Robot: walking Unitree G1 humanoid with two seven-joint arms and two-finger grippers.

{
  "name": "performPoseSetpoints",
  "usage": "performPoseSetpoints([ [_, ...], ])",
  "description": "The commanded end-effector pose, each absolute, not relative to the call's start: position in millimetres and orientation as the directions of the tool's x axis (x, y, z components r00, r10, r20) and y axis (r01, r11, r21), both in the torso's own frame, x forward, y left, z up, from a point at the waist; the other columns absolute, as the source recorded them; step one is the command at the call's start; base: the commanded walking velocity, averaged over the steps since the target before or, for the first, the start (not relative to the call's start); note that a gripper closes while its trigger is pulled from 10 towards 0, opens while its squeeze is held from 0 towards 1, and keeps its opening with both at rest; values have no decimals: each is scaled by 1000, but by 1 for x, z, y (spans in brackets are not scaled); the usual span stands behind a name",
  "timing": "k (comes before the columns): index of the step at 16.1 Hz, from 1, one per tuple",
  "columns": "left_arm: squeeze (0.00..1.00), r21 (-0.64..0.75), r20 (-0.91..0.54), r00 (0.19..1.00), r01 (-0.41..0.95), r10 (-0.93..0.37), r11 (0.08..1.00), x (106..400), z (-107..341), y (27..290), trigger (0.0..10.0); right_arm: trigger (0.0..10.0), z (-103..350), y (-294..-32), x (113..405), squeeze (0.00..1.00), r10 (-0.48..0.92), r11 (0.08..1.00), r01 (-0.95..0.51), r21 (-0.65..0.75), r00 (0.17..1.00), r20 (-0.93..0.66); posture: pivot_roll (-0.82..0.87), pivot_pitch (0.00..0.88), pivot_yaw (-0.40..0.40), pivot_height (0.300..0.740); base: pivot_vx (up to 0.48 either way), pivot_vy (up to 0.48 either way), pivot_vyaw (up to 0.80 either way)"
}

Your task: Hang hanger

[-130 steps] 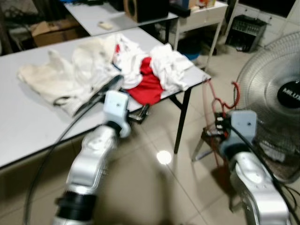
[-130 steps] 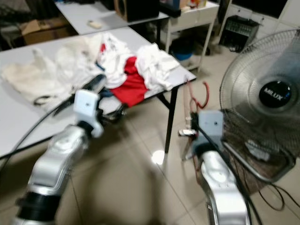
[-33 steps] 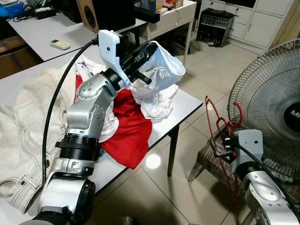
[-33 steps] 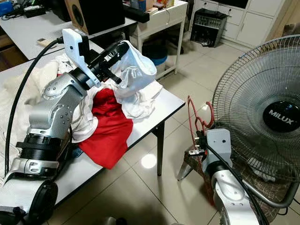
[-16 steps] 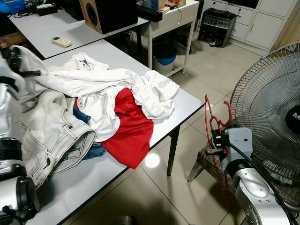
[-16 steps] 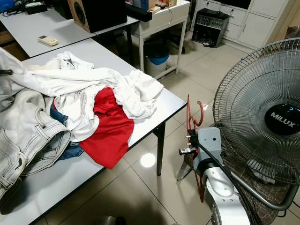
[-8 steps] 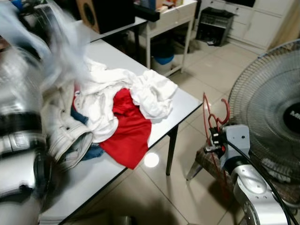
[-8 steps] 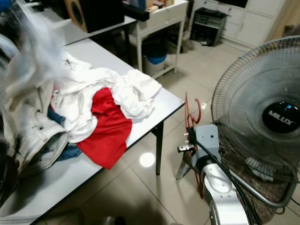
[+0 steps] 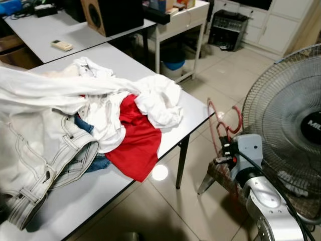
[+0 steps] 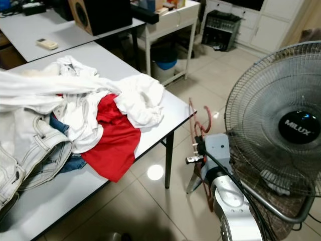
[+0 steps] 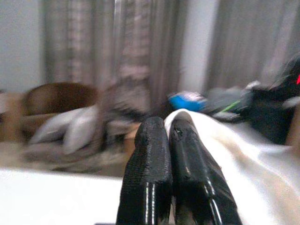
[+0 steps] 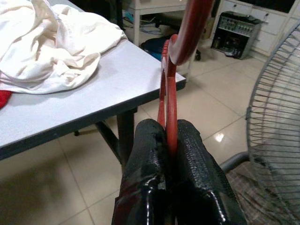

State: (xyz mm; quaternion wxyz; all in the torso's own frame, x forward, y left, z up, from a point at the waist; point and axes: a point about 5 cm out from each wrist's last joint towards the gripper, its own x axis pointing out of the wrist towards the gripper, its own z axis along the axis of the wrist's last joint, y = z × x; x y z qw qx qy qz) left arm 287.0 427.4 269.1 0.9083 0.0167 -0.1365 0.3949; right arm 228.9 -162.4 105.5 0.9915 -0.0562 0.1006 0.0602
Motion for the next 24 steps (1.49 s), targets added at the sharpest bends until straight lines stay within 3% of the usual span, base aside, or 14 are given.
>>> performPoseSetpoints([
  [1, 0, -53, 301, 593, -772, 747, 634, 274, 278, 440, 0, 10000, 103, -162, 227, 0, 118, 985, -141, -97, 970, -215, -24, 12, 54, 740, 0, 0, 0],
  [3, 0, -34, 313, 624, -746, 716, 665, 275, 276, 439, 0, 10000, 102, -161, 227, 0, 134, 982, -159, -99, 966, -223, -17, 13, 45, 740, 0, 0, 0],
  [5, 0, -19, 310, 724, -644, 616, 765, 293, 274, 418, 0, 10000, 102, -158, 230, 0, 147, 980, -172, -102, 964, -221, -15, 12, 42, 740, 0, 0, 0],
  [7, 0, -26, 310, 769, -581, 559, 814, 305, 273, 404, 0, 10000, 103, -158, 231, 0, 147, 980, -172, -103, 965, -217, -19, 10, 48, 740, 0, 0, 0],
  [9, 0, 27, 295, 784, -578, 546, 815, 310, 270, 401, 0, 10000, 103, -158, 231, 0, 140, 981, -165, -103, 967, -215, -22, 9, 62, 740, 0, 0, 0],
  [12, 0, 77, 301, 627, -767, 718, 637, 282, 278, 436, 0, 10000, 102, -156, 228, 0, 133, 983, -156, -95, 968, -214, -17, 9, 60, 740, 0, 0, 0],
  [14, 0, 78, 500, 432, -886, 751, 457, 241, 335, 464, 0, 10000, 102, -154, 230, 0, 147, 981, -170, -91, 966, -212, -2, 13, 43, 740, 0, 0, 0],
  [16, 0, 95, 606, 316, -940, 730, 329, 214, 371, 473, 0, 10000, 103, -154, 233, 0, 157, 980, -178, -89, 965, -210, 13, 15, 33, 740, 0, 0, 0],
  [18, 0, 278, 534, 509, -860, 675, 429, 236, 355, 464, 0, 10000, 102, -152, 237, 0, 176, 976, -198, -88, 961, -211, 31, 13, 15, 740, 0, 0, 0],
  [20, 0, 426, 308, 731, -678, 608, 599, 272, 293, 444, 1843, 10000, 103, -147, 240, 0, 191, 973, -212, -86, 960, -207, 24, 16, 16, 740, 0, 0, 0],
  [21, 0, 484, 185, 807, -571, 561, 663, 285, 265, 433, 8039, 10000, 104, -147, 240, 0, 192, 973, -214, -86, 959, -207, 20, 18, 22, 740, 0, 0, 0],
  [22, 0, 551, 82, 840, -487, 537, 677, 289, 246, 429, 10000, 10000, 103, -147, 240, 0, 192, 973, -214, -88, 959, -210, 17, 19, 25, 740, 0, 0, 0],
  [23, 137, 623, -129, 861, -315, 492, 716, 290, 213, 425, 10000, 10000, 102, -149, 238, 0, 190, 973, -213, -91, 957, -217, 8, 20, 33, 740, 0, 0, 0],
  [24, 1000, 654, -320, 842, -135, 434, 745, 285, 188, 422, 10000, 10000, 101, -151, 235, 0, 185, 973, -210, -93, 957, -223, 6, 23, 36, 740, 0, 0, 0],
])
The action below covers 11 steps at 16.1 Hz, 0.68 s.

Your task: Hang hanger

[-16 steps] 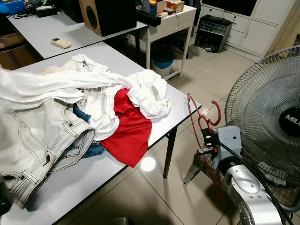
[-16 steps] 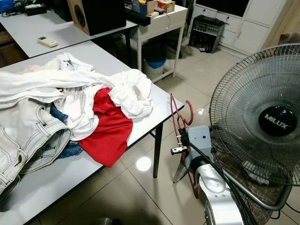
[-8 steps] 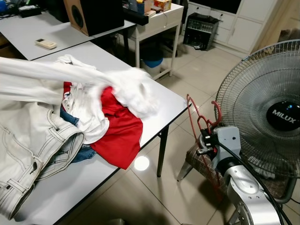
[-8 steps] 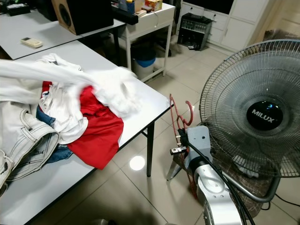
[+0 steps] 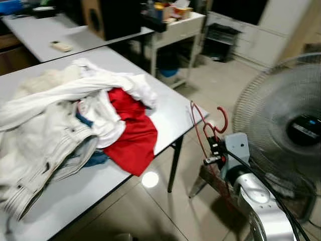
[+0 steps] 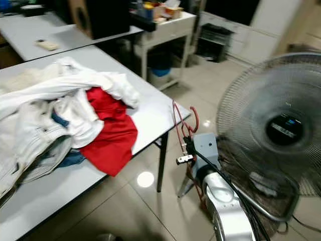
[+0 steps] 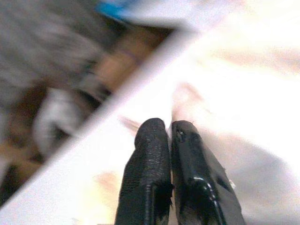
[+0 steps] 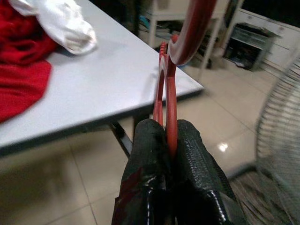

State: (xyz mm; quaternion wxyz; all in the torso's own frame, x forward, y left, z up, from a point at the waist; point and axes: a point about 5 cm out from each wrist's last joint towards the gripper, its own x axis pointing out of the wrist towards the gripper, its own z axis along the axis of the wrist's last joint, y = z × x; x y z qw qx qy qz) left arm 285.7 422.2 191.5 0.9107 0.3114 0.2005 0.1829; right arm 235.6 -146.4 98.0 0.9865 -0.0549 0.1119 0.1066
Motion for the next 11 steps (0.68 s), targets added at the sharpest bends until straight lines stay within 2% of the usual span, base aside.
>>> performPoseSetpoints([
  [1, 1000, 643, -381, 830, -78, 406, 762, 281, 184, 421, 10000, 10000, 100, -151, 233, 0, 179, 975, -204, -92, 958, -226, 5, 24, 35, 740, 0, 0, 0],
  [4, 1000, 665, -380, 824, -73, 421, 743, 276, 200, 428, 10000, 10000, 100, -151, 233, 0, 178, 975, -204, -92, 957, -228, 3, 30, 33, 740, 0, 0, 0],
  [6, 1000, 697, -473, 772, 33, 425, 716, 264, 216, 441, 10000, 10000, 101, -153, 235, 0, 178, 975, -203, -93, 957, -227, 5, 31, 34, 740, 0, 0, 0],
  [8, 1000, 664, -554, 754, 143, 354, 734, 256, 226, 443, 10000, 10000, 100, -154, 234, 0, 177, 975, -203, -95, 957, -230, 15, 30, 30, 740, 0, 0, 0],
  [9, 1000, 630, -630, 722, 260, 286, 732, 246, 236, 441, 10000, 10000, 99, -155, 234, 0, 178, 974, -205, -96, 956, -234, 19, 30, 27, 740, 0, 0, 0],
  [11, 1000, 581, -628, 754, 288, 194, 761, 246, 254, 433, 10000, 10000, 99, -155, 235, 0, 182, 973, -209, -96, 955, -235, 23, 28, 19, 740, 0, 0, 0],
])
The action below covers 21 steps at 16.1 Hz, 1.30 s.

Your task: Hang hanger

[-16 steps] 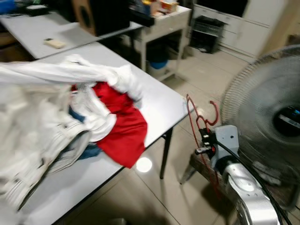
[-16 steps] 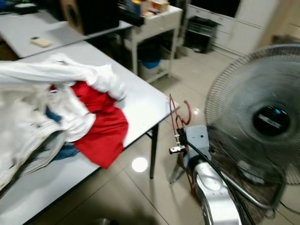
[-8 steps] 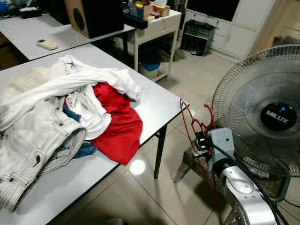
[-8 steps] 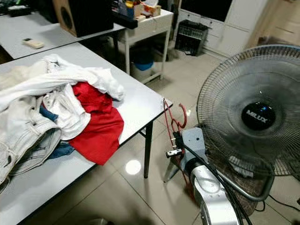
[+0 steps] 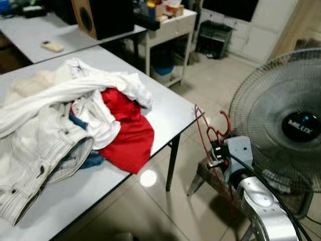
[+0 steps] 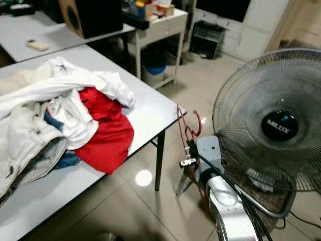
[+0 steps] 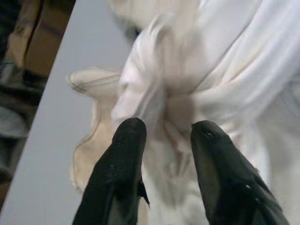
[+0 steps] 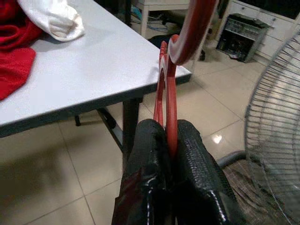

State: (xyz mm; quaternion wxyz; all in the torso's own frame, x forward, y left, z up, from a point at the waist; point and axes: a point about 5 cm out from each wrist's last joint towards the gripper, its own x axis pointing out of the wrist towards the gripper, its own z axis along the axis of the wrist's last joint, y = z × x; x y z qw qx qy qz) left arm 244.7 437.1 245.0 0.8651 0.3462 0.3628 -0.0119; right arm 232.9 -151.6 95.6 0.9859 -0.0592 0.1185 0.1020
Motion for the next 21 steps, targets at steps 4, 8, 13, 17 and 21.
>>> performPoseSetpoints([
  [4, 1000, 399, -510, 800, 545, -316, 738, 258, 298, 364, 10000, 10000, 100, -156, 239, 0, 191, 971, -219, -100, 953, -234, 32, 28, 10, 740, 0, 0, 0],
  [8, 1000, 321, -172, 759, 646, -628, 692, 320, 291, 253, 10000, 10000, 102, -156, 240, 0, 183, 972, -211, -104, 957, -226, 5, 24, 27, 740, 0, 0, 0],
  [13, 573, 347, -185, 742, 662, -644, 664, 360, 228, 148, 10000, 10000, 104, -165, 231, 0, 107, 986, -131, -102, 970, -218, -59, 25, 73, 740, 0, 0, 0],
  [17, 0, 444, -182, 914, 406, -364, 799, 387, 199, 141, 10000, 10000, 101, -168, 226, 0, 72, 990, -99, -101, 968, -240, -71, 31, 71, 740, 0, 0, 0],
  [21, 0, 33, 26, 903, 428, -429, 903, 371, 196, 124, 10000, 10000, 113, -170, 232, 0, 15, 992, -38, -123, 983, -184, -77, 34, 81, 740, 0, 0, 0],
])
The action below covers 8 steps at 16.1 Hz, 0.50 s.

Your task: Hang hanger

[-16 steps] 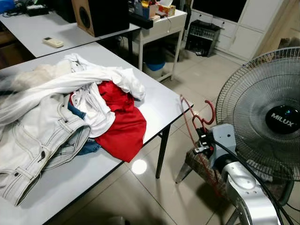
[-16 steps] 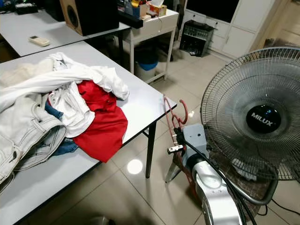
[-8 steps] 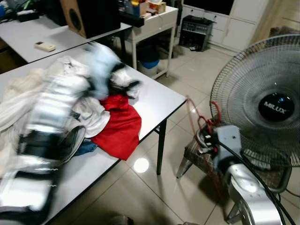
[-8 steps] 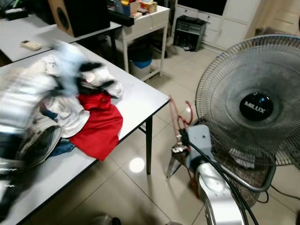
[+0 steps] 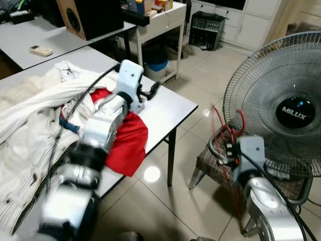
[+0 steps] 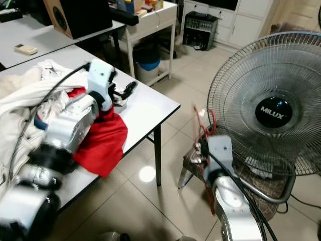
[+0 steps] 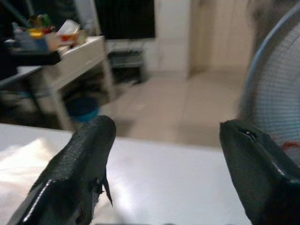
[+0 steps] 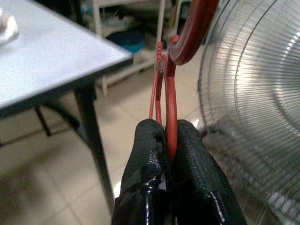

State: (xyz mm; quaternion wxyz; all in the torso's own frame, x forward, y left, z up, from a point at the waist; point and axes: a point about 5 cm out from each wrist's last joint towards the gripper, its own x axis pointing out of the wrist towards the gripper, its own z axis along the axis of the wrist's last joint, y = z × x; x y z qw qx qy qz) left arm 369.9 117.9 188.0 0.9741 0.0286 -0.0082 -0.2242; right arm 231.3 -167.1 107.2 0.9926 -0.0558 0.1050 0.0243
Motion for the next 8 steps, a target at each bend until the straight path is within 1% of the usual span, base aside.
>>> performPoseSetpoints([
  [1, 0, 49, 65, 908, 411, -413, 910, 362, 193, 127, 10000, 10000, 122, -171, 234, 0, 12, 984, -37, -177, 990, -143, -72, 36, 78, 740, 0, 0, 0],
  [3, 0, -16, 69, 935, 350, -348, 937, 342, 181, 135, 10000, 10000, 142, -172, 241, 0, 7, 976, -21, -215, 998, -66, -64, 37, 63, 740, 0, -480, 800],
  [6, 0, -7, 81, 951, 300, -299, 954, 319, 172, 134, 10000, 10000, 161, -172, 249, 0, 40, 975, -40, -219, 999, -8, -60, 37, 42, 740, 0, -480, 800],
  [7, 0, -2, 18, 959, 282, -282, 959, 314, 163, 133, 10000, 10000, 163, -171, 251, 0, 70, 973, -70, -218, 998, -6, -60, 36, 34, 740, 0, 0, 800],
  [8, 0, 15, 3, 961, 278, -278, 961, 311, 158, 130, 10000, 10000, 161, -169, 251, 0, 92, 973, -95, -211, 995, -24, -62, 34, 28, 740, 0, 480, 431],
])
